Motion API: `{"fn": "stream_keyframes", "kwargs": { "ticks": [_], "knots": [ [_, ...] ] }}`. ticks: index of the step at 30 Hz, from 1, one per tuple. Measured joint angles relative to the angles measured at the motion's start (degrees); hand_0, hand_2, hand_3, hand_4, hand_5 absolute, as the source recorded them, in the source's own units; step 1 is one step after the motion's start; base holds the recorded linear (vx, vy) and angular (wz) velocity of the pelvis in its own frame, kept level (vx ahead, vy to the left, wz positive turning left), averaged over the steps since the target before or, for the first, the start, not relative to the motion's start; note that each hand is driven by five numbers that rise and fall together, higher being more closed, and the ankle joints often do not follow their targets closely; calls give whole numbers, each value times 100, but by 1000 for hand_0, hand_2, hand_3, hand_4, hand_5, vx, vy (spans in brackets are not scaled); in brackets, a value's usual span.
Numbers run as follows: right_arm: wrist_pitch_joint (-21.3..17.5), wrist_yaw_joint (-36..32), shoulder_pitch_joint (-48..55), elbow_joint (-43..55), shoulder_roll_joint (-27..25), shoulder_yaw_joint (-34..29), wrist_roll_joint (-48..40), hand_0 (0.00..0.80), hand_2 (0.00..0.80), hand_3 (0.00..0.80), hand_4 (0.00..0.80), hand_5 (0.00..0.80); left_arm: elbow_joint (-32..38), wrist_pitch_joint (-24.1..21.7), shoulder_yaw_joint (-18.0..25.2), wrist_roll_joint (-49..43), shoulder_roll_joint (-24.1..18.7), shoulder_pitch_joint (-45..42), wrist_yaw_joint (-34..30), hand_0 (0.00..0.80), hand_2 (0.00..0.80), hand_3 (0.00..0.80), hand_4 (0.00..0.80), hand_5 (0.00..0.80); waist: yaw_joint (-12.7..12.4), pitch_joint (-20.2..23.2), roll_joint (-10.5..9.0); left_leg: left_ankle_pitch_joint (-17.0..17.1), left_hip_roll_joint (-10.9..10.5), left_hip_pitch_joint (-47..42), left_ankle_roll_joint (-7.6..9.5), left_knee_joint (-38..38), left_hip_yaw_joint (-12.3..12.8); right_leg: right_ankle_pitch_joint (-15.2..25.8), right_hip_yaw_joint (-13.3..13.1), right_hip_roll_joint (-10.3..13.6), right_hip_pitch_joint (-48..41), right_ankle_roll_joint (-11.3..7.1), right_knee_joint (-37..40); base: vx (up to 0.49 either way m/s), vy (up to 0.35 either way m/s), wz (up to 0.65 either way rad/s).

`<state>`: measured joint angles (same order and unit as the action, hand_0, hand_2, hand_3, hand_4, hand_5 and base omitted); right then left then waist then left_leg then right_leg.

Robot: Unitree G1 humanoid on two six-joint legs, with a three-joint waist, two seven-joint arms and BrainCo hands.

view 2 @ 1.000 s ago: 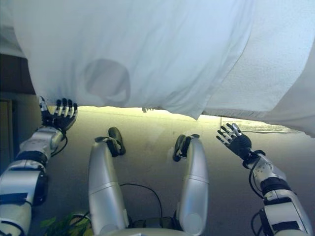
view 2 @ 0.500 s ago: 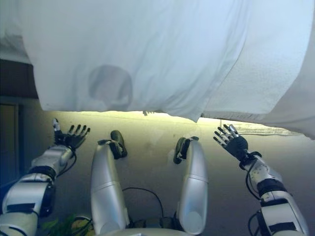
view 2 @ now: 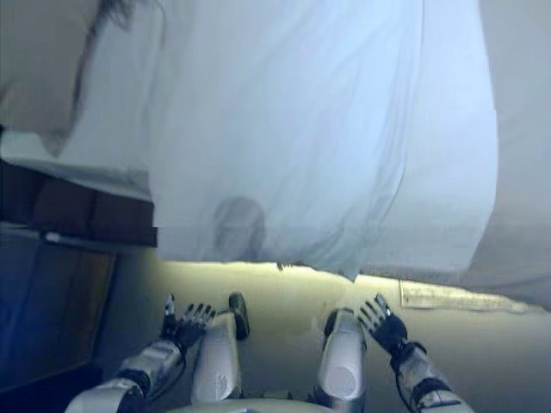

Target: Make the bed neatly

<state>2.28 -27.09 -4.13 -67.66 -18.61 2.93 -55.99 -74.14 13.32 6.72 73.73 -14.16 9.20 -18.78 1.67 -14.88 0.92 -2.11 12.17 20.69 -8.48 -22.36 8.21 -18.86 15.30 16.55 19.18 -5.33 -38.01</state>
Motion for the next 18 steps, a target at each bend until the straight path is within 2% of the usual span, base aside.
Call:
{"fn": "stream_keyframes", "kwargs": {
  "ticks": [3,7,11,14,18],
  "knots": [
    [-92,-27,257,-263,110,-33,362,0,0,0,0,0,-99,-3,38,-325,34,-231,35,0,0,0,0,0,-114,382,-47,100,3,-568,-2,456,115,150,74,-132,-535,-41,530,165,-92,-7],
    [-106,20,566,-539,226,-36,759,0,0,0,0,0,-157,-14,84,-815,43,-591,133,0,0,0,0,0,-115,912,-91,281,-55,-1162,10,1107,200,412,196,-256,-1179,-138,1302,164,-46,2],
    [-105,128,698,-652,238,-54,950,0,0,0,0,0,-298,-98,49,-1392,45,-733,341,0,0,0,0,0,-101,1230,-64,396,-137,-1591,22,1561,306,696,235,-327,-1674,-250,1992,109,-5,-4],
    [-102,265,731,-706,237,-56,1034,0,0,0,0,0,-322,-364,-169,-2218,28,-775,414,0,0,0,0,0,-99,1303,-69,424,-190,-1806,51,1745,388,868,231,-347,-1928,-303,2348,79,11,-7],
    [-101,438,825,-734,226,-55,1029,0,0,0,0,0,-316,-637,-781,-3375,-41,-819,493,0,0,0,0,0,-87,1410,-47,537,-262,-2048,69,2092,443,1104,216,-392,-2203,-356,2844,36,34,-5]
  ]
}}
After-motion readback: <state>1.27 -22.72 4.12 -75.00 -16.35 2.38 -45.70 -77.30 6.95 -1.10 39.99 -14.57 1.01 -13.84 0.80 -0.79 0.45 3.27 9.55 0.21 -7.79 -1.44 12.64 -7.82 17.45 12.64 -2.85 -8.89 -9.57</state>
